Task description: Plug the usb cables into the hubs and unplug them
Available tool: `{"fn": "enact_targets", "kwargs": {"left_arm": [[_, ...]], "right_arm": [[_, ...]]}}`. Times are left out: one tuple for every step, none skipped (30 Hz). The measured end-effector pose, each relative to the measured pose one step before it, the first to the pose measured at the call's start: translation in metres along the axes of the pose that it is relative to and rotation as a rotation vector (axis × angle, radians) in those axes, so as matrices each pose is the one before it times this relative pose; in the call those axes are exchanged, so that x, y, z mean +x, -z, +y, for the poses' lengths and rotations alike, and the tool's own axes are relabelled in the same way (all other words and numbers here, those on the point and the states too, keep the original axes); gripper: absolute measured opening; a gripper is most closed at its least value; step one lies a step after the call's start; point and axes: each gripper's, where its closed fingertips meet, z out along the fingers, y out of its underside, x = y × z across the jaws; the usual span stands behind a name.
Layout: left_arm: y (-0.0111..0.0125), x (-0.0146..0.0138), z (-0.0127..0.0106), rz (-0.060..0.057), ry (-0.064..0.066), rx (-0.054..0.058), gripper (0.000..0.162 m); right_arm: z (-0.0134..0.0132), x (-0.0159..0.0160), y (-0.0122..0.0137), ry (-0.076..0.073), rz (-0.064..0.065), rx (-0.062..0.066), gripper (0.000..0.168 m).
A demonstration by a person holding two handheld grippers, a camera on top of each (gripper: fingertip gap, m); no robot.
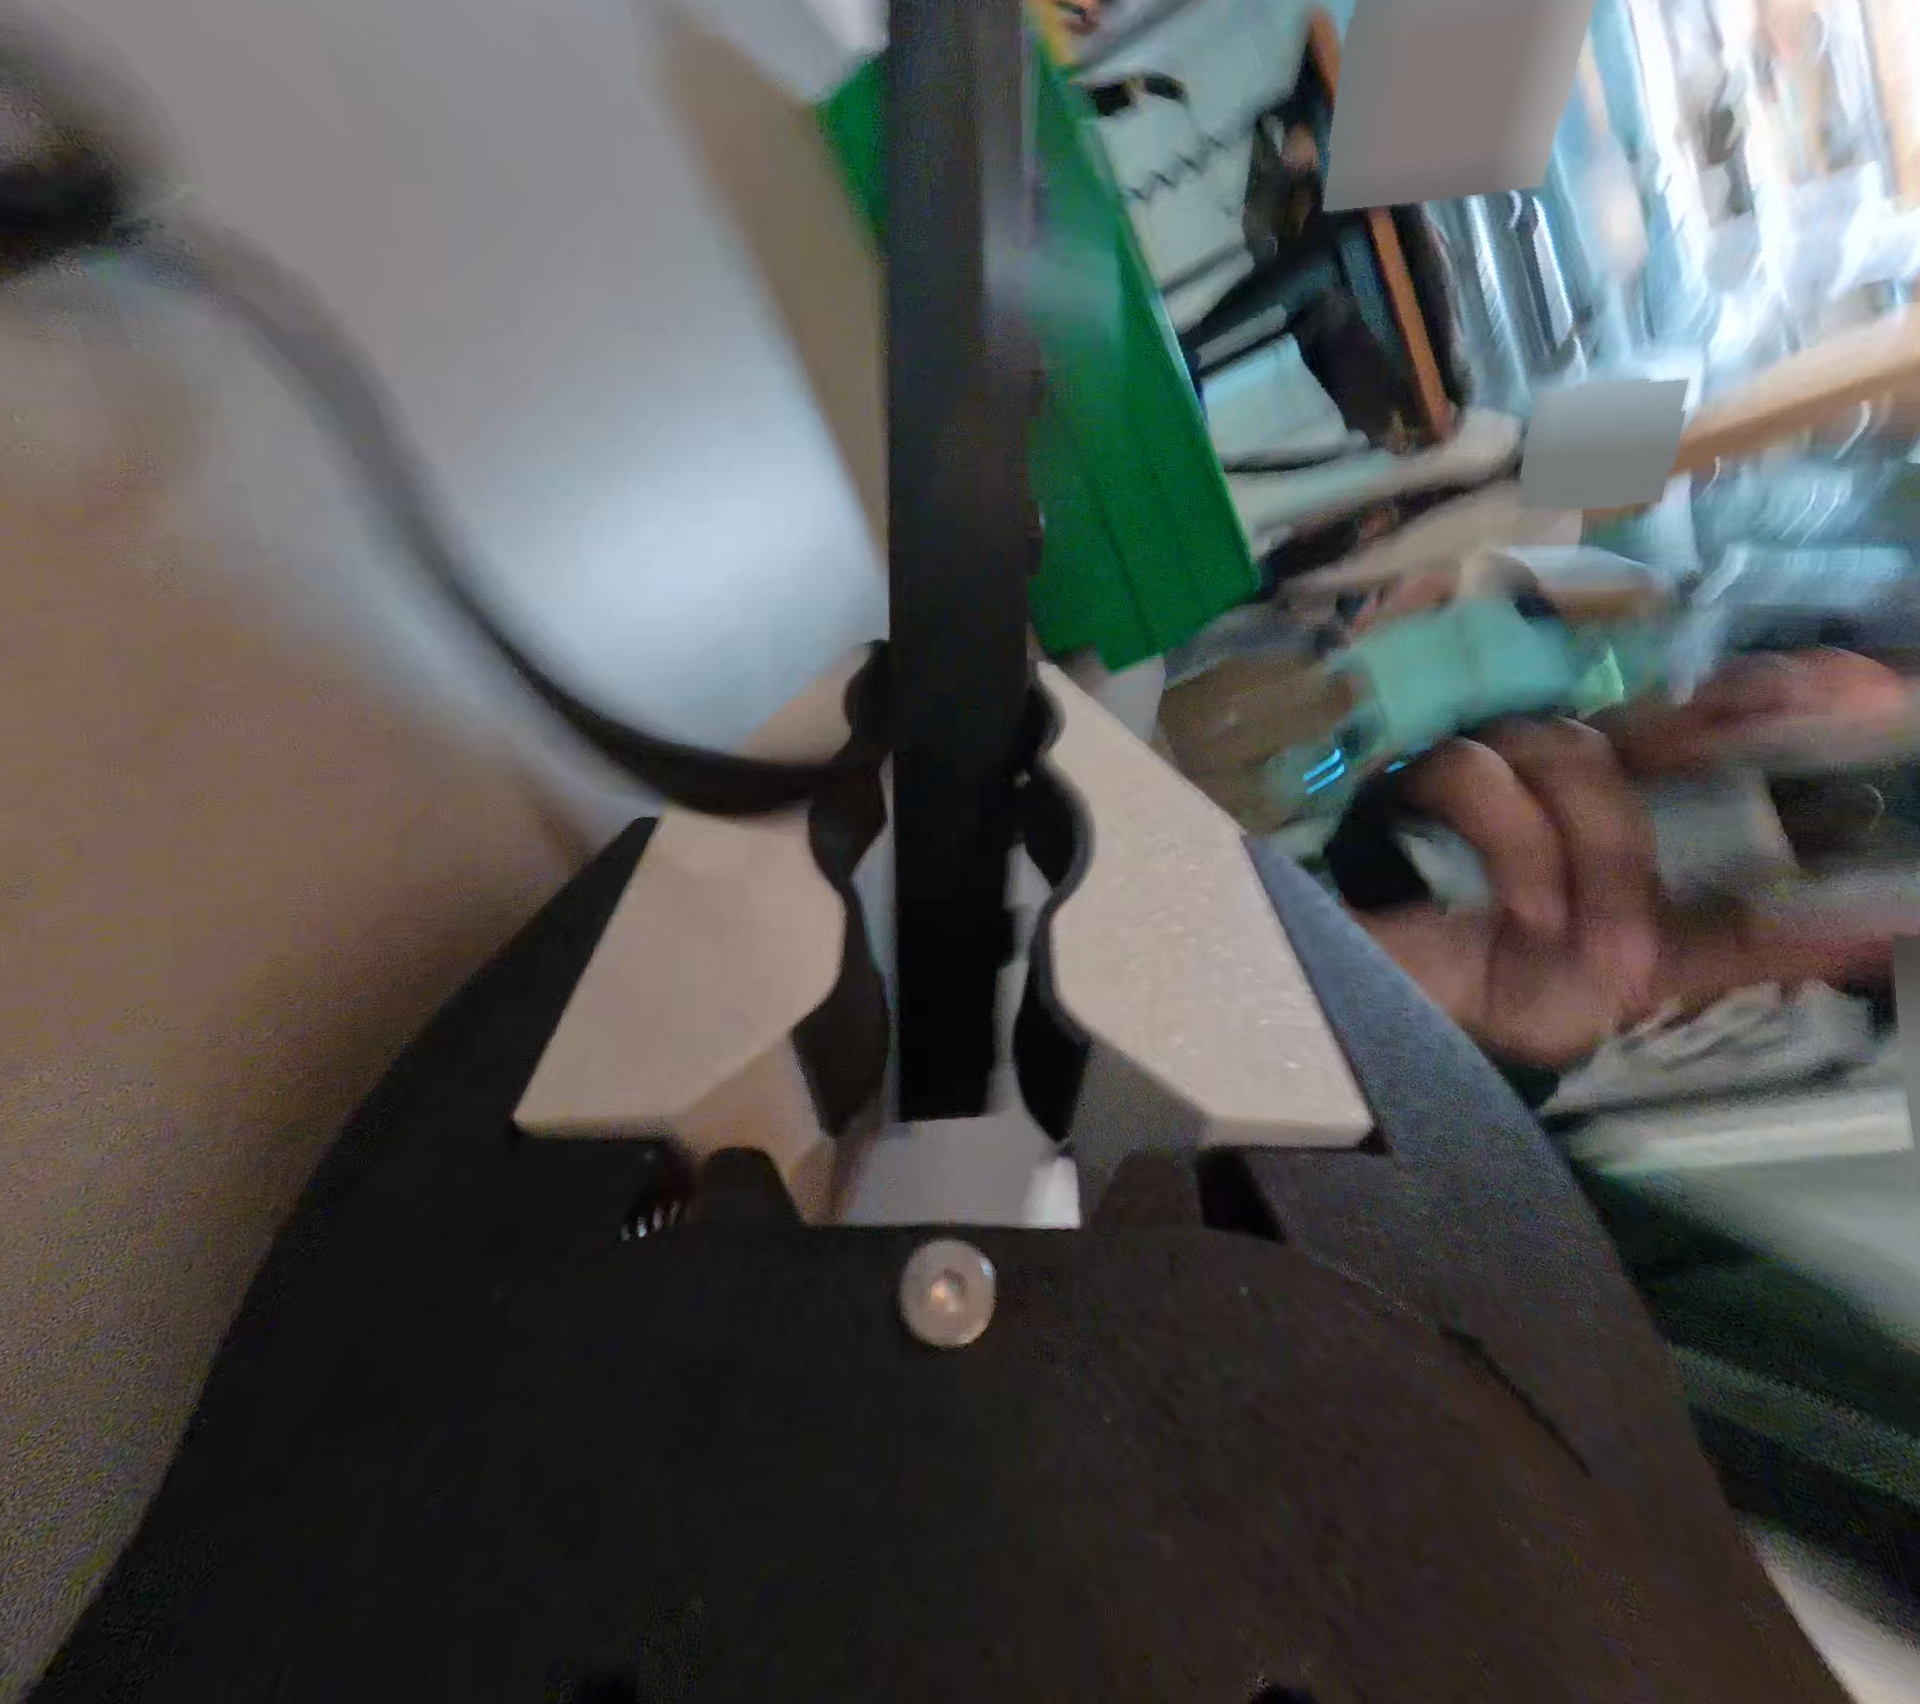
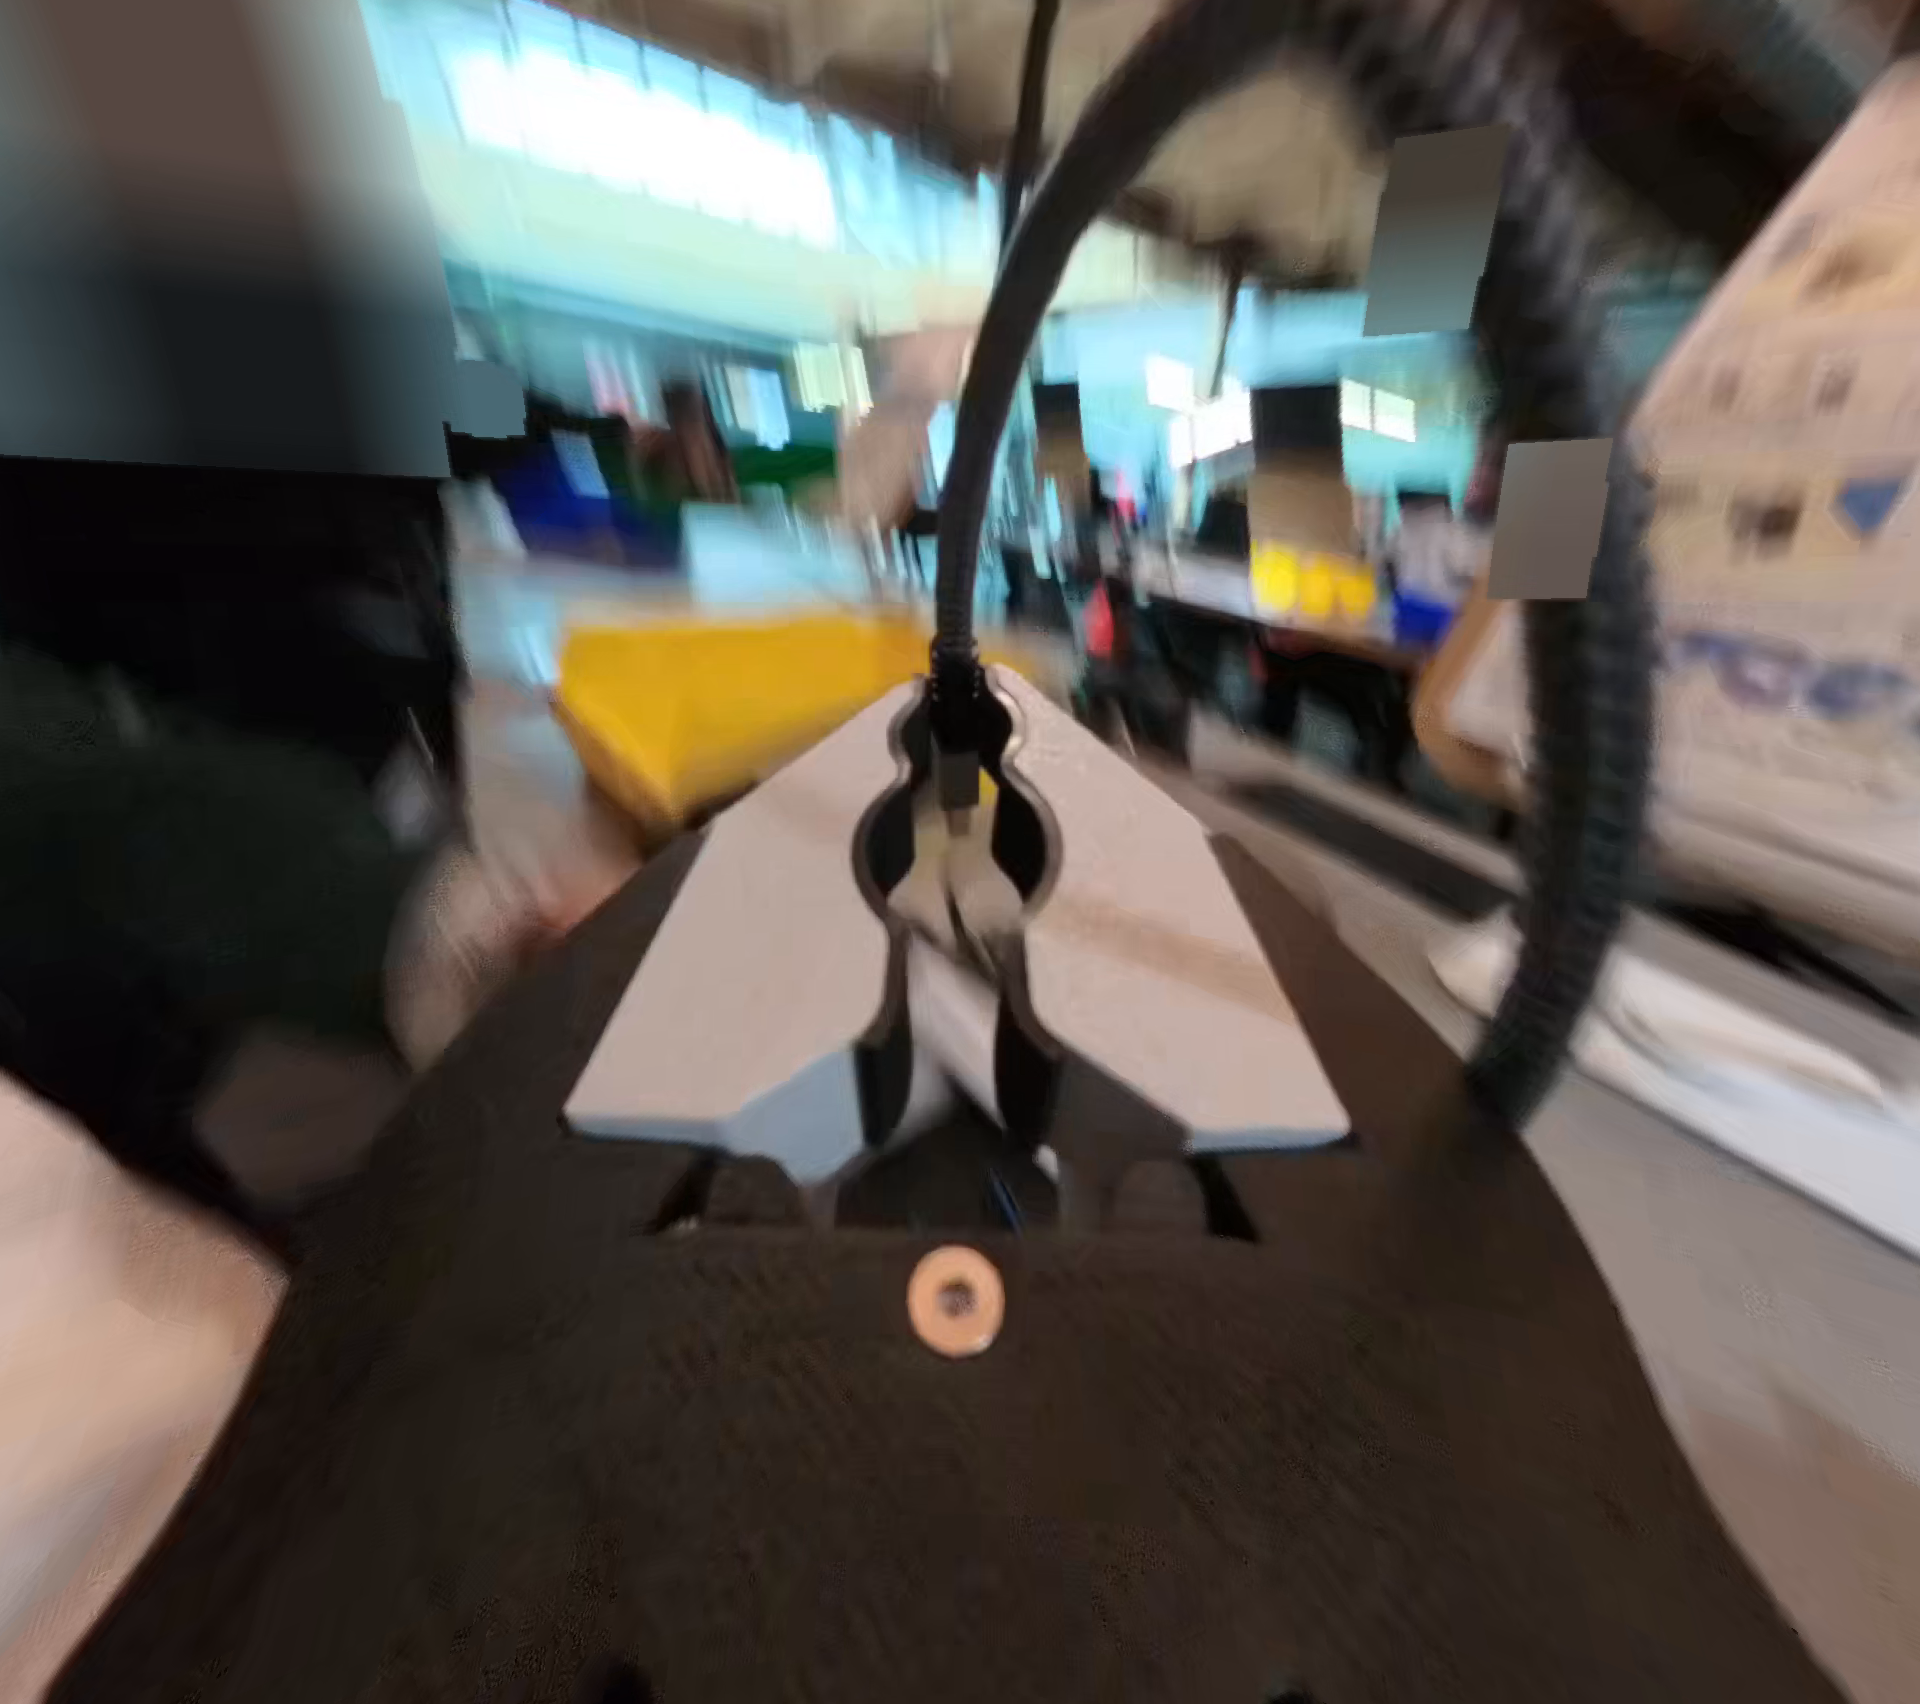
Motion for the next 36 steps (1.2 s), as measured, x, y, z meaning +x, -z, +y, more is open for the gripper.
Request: {"fn": "enact_targets", "kwargs": {"left_arm": [[0.00882, 0.01391, -0.01332, 0.1505, 0.1633, 0.0539, 0.021], [0.00556, 0.02148, -0.01025, 0.0374, -0.0792, 0.0418, 0.021], [0.00126, 0.01587, -0.00538, -0.0406, -0.1858, -0.0080, 0.022], [0.00048, 0.01477, -0.00751, 0.0083, -0.0705, 0.0086, 0.022], [0.00046, 0.00643, -0.00612, 0.0115, -0.0089, 0.0161, 0.022], [0.00060, -0.00243, -0.00208, -0.0137, -0.0166, 0.0071, 0.022], [0.00098, -0.00815, 0.00152, -0.0281, -0.0194, -0.0016, 0.022], [0.00135, -0.00732, 0.00272, -0.0058, 0.0038, 0.0005, 0.022], [0.00169, -0.00491, 0.00183, 0.0119, 0.0228, 0.0055, 0.022], [0.00176, -0.00373, 0.00045, 0.0079, 0.0230, 0.0057, 0.022], [0.00124, -0.00061, -0.00073, 0.0147, 0.0083, 0.0058, 0.021], [0.00098, 0.00121, -0.00184, 0.0134, -0.0048, 0.0090, 0.021], [0.00050, 0.00164, -0.00102, 0.0058, -0.0154, 0.0010, 0.022], [0.00010, 0.00207, 0.00065, 0.0069, -0.0214, -0.0093, 0.022], [-0.00015, 0.00176, 0.00148, 0.0054, -0.0198, -0.0093, 0.022], [-0.00046, 0.00059, 0.00219, 0.0004, -0.0099, -0.0079, 0.022], [-0.00093, -0.00002, 0.00258, 0.0010, -0.0008, -0.0073, 0.022], [-0.00126, -0.00002, 0.00278, 0.0052, 0.0061, -0.0055, 0.022], [-0.00144, 0.00018, 0.00277, 0.0092, 0.0113, -0.0047, 0.022], [-0.00157, 0.00004, 0.00246, 0.0087, 0.0135, -0.0053, 0.022], [-0.00130, -0.00017, 0.00195, 0.0055, 0.0103, -0.0035, 0.021], [-0.00103, -0.00032, 0.00129, 0.0023, 0.0053, -0.0024, 0.022], [-0.00073, 0.00013, 0.00095, 0.0022, 0.0017, -0.0028, 0.021], [-0.00045, 0.00048, 0.00042, 0.0014, -0.0010, -0.0016, 0.021], [-0.00018, 0.00068, 0.00002, 0.0019, -0.0033, 0.0000, 0.022], [-0.00005, 0.00065, 0.00006, 0.0034, -0.0026, -0.0006, 0.022], [-0.00004, 0.00006, 0.00034, 0.0029, 0.0010, -0.0025, 0.022], [0.00013, -0.00115, 0.00018, -0.0032, 0.0033, -0.0006, 0.022], [0.00040, -0.00176, -0.00026, -0.0067, 0.0041, 0.0029, 0.022], [0.00039, -0.00103, -0.00031, -0.0020, 0.0059, 0.0027, 0.022], [0.00044, -0.00001, -0.00031, 0.0039, 0.0066, 0.0017, 0.022], [0.00047, 0.00027, -0.00067, 0.0036, 0.0046, 0.0025, 0.022], [0.00050, 0.00006, -0.00055, -0.0001, 0.0001, 0.0027, 0.022], [0.00027, -0.00023, -0.00014, -0.0017, -0.0029, 0.0003, 0.022], [0.00025, -0.00041, 0.00024, -0.0016, -0.0017, -0.0024, 0.022], [-0.00002, -0.00056, 0.00067, -0.0007, 0.0015, -0.0039, 0.022]], "right_arm": [[-0.01538, -0.00234, -0.00370, 0.0430, 0.0133, -0.0264, 0.007], [-0.00412, 0.00760, -0.00250, 0.1592, 0.0781, -0.0786, 0.007], [-0.00391, 0.00707, 0.00254, 0.1118, 0.0686, -0.0189, 0.007], [-0.00179, 0.00252, 0.00299, -0.0305, 0.0116, 0.0177, 0.007], [0.00151, 0.00127, 0.00116, -0.0822, -0.0113, 0.0149, 0.007], [0.00305, 0.00280, 0.00002, -0.0616, -0.0011, 0.0126, 0.007], [0.00434, 0.00406, -0.00047, -0.0393, 0.0061, 0.0019, 0.007], [0.00411, 0.00401, -0.00041, -0.0219, 0.0051, -0.0091, 0.007], [0.00187, 0.00482, 0.00067, -0.0022, 0.0116, -0.0098, 0.007], [0.00044, 0.00775, 0.00157, 0.0073, 0.0240, -0.0122, 0.008], [-0.00116, 0.01102, 0.00302, 0.0015, 0.0296, -0.0147, 0.008], [-0.00313, 0.01467, 0.00476, -0.0106, 0.0355, -0.0130, 0.008], [-0.00533, 0.01861, 0.00648, -0.0219, 0.0439, -0.0030, 0.008], [-0.00736, 0.02060, 0.00774, -0.0371, 0.0412, 0.0082, 0.008], [-0.00697, 0.02140, 0.00822, -0.0615, 0.0343, 0.0038, 0.009], [-0.00532, 0.02251, 0.00879, -0.0852, 0.0352, -0.0096, 0.009], [-0.00365, 0.02189, 0.00886, -0.0923, 0.0339, -0.0199, 0.009], [-0.00237, 0.01929, 0.00819, -0.0785, 0.0262, -0.0240, 0.009], [-0.00107, 0.01614, 0.00731, -0.0539, 0.0194, -0.0233, 0.009], [0.00020, 0.01323, 0.00582, -0.0345, 0.0109, -0.0205, 0.010], [0.00094, 0.01132, 0.00498, -0.0305, 0.0069, -0.0140, 0.010], [0.00106, 0.01006, 0.00402, -0.0335, 0.0077, -0.0058, 0.010], [0.00158, 0.00844, 0.00295, -0.0330, 0.0042, -0.0037, 0.011], [0.00188, 0.00767, 0.00174, -0.0326, 0.0017, -0.0048, 0.011], [0.00193, 0.00770, 0.00144, -0.0336, 0.0024, -0.0047, 0.012], [0.00151, 0.00848, 0.00165, -0.0341, 0.0074, -0.0021, 0.013], [0.00103, 0.00951, 0.00215, -0.0346, 0.0141, -0.0008, 0.016], [0.00226, 0.01009, 0.00108, -0.0361, 0.0174, -0.0079, 0.021], [0.00440, 0.00982, -0.00005, -0.0400, 0.0140, -0.0234, 0.032], [0.00668, 0.00865, -0.00029, -0.0461, 0.0064, -0.0438, 0.044], [0.00803, 0.00799, -0.00048, -0.0504, 0.0041, -0.0563, 0.058], [0.00563, 0.00615, 0.00028, -0.0449, 0.0022, -0.0435, 0.070], [0.00223, 0.00378, 0.00098, -0.0279, -0.0028, -0.0183, 0.076], [0.00019, 0.00274, 0.00134, -0.0116, 0.0009, -0.0064, 0.076], [-0.00024, 0.00211, 0.00205, 0.0026, 0.0108, -0.0099, 0.077], [0.00072, 0.00191, 0.00233, 0.0193, 0.0188, -0.0188, 0.077]]}}
